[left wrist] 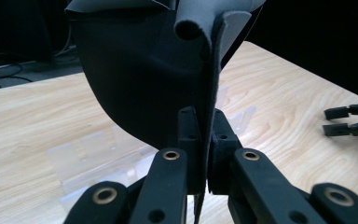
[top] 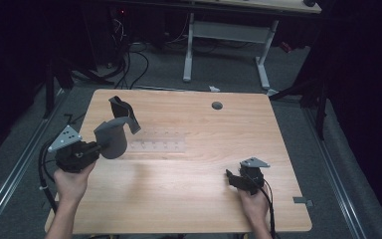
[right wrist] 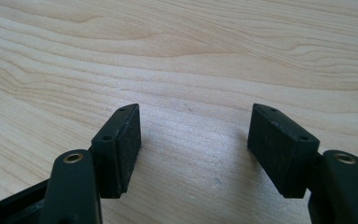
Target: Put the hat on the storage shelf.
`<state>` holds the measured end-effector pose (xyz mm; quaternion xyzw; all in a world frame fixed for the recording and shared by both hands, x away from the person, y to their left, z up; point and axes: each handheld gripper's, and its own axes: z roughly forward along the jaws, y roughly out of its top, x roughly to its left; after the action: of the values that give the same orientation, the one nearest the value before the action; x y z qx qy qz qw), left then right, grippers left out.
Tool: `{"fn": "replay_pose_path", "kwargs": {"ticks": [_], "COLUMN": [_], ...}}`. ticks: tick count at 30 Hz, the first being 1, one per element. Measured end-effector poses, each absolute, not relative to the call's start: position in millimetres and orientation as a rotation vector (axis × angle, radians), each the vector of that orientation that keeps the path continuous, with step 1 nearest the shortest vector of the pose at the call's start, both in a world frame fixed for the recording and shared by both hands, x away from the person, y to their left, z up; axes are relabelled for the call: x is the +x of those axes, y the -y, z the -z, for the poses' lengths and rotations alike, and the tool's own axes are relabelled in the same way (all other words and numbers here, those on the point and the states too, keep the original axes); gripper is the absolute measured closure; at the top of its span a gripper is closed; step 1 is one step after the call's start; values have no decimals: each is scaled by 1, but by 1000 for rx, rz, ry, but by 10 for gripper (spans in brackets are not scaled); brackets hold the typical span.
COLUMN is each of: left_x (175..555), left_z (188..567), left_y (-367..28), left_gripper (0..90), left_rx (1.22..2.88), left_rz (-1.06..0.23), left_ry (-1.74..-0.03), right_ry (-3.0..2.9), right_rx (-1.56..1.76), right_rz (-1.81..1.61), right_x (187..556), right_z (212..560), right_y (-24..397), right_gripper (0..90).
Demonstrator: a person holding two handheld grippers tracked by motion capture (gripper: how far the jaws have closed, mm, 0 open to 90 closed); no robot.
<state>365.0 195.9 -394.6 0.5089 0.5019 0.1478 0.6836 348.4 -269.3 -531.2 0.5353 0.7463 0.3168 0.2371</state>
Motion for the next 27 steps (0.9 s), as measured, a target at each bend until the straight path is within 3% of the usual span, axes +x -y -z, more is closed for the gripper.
{"fn": "replay_pose_path", "kwargs": {"ticks": [27], "left_x": [417], "left_z": [410], "left_y": [-218], "left_gripper": [868], "left_rx": [1104], "left_rz": [-485], "left_ry": [-1172], "right_ry": [-2047], "right_rx": [1465], "right_rz": [-864], "right_x": [348], "right_z": [531], "right_y": [269], "right_gripper": [347]}}
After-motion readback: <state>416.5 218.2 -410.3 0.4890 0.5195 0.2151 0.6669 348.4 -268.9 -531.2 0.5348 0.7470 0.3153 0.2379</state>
